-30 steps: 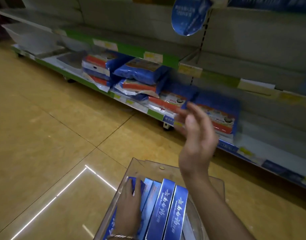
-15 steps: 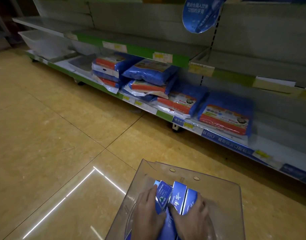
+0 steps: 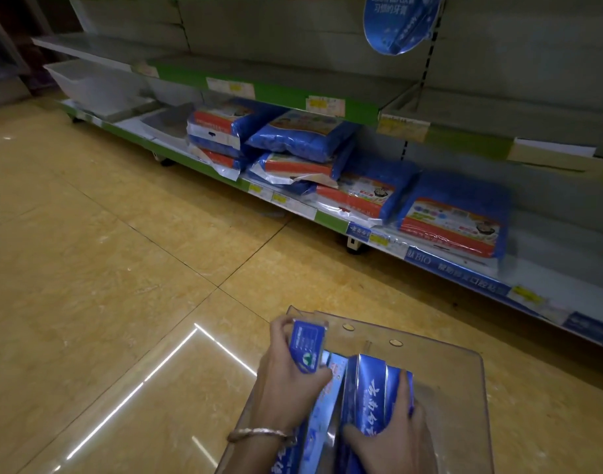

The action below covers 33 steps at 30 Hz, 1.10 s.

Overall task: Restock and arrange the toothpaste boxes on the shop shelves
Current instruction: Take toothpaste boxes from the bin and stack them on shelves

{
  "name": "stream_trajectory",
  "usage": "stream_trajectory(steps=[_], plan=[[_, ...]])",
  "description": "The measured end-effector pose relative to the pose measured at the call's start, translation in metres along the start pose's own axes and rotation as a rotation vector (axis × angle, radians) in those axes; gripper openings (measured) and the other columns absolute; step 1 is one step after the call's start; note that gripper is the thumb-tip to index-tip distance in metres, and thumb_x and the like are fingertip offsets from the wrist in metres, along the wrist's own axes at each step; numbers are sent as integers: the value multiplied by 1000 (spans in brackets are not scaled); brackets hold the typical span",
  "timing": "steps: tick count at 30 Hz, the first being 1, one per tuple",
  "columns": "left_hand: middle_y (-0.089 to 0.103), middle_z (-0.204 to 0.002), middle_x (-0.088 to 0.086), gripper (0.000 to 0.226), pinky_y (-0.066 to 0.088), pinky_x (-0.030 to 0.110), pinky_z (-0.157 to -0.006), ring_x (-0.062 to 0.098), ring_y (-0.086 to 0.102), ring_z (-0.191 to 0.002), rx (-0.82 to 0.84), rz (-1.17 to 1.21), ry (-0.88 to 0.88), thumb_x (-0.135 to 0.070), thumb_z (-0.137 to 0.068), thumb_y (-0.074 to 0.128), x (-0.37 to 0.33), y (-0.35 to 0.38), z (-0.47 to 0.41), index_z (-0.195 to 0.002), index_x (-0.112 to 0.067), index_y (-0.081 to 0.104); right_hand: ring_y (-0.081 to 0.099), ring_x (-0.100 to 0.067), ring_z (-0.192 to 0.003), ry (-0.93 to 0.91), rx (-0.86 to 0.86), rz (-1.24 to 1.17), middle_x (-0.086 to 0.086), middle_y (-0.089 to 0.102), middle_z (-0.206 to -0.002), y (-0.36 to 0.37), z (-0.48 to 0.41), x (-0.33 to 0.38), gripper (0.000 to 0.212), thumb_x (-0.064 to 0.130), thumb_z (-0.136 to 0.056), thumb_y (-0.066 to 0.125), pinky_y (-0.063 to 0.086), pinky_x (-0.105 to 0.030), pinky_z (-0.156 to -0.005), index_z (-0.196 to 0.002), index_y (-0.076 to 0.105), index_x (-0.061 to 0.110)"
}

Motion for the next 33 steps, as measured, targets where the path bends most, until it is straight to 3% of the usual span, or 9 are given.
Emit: stream_trajectory(steps=[1,4,9,13,17,19,22,26,33], plan=[[68,-78,7,73,56,46,-58,26,64,-61,-5,31,-12,-16,-62,75,-8,-5,-1,-112,-49,34,44,-30,-123,-141,100,-5,-3,51,-128,-27,21,8,95,25,-58,85,39,-43,-97,-139,37,35],[68,-87,0,84,57,39,-66,21,68,-75,-26,114,-7,-20,-68,81,-47,-23,2,-131,-42,31,45,-12,-117,-500,326,-90,14,33,-128,-91,98,54,125,55,-37,73,42,-30,-89,-136,-3,58],[57,-114,-19,103,45,17,-74,-3,58,-98,-9,282,39,-36,-64,85,-157,-51,14,-145,-40,21,39,27,-106,-745,409,-356,37,31,-126,-172,130,116,121,51,-37,75,40,-10,-78,-131,0,65],[59,-121,-18,106,49,27,-90,-2,59,-104,0,299,141,-56,-55,80,-274,-85,15,-143,-42,23,55,-5,-121,-919,509,-548,17,44,-142,-281,158,200,125,46,-41,88,49,-37,-96,-142,14,56],[60,-128,-9,96,48,45,-98,12,61,-113,-25,411,172,-83,-52,63,-419,-128,24,-136,-52,29,55,-4,-122,-1002,636,-723,25,51,-136,-427,202,297,127,63,-42,84,47,-16,-90,-146,17,34],[63,-121,-5,68,51,48,-93,17,65,-106,-16,518,165,-74,-66,60,-493,-145,31,-127,-52,40,53,-11,-126,-1023,648,-767,17,50,-140,-492,225,336,125,61,-45,84,48,-24,-94,-148,18,30],[72,-92,2,21,54,44,-78,22,69,-80,28,716,121,-31,-89,59,-609,-171,43,-109,-34,52,57,-19,-123,-1037,730,-810,9,52,-140,-596,253,390,119,56,-45,87,51,-34,-91,-145,26,34],[67,-79,8,33,49,38,-64,22,64,-61,121,852,128,-25,-71,67,-744,-190,75,-97,-20,47,57,-22,-122,-1020,856,-877,9,55,-137,-714,275,443,119,51,-40,88,52,-37,-90,-142,31,30],[64,-76,8,41,47,36,-63,24,61,-63,290,976,151,-17,-60,75,-911,-204,113,-93,-19,51,71,-13,-95,-988,985,-1012,12,71,-113,-857,305,501,117,40,-21,94,57,-27,-67,-126,45,25]])
Point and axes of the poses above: each hand's wrist, its own z-axis away from the middle knuckle, its own y-axis out of the palm, x = y × z, the point moved 2 cm from there along -z, towards the middle knuckle
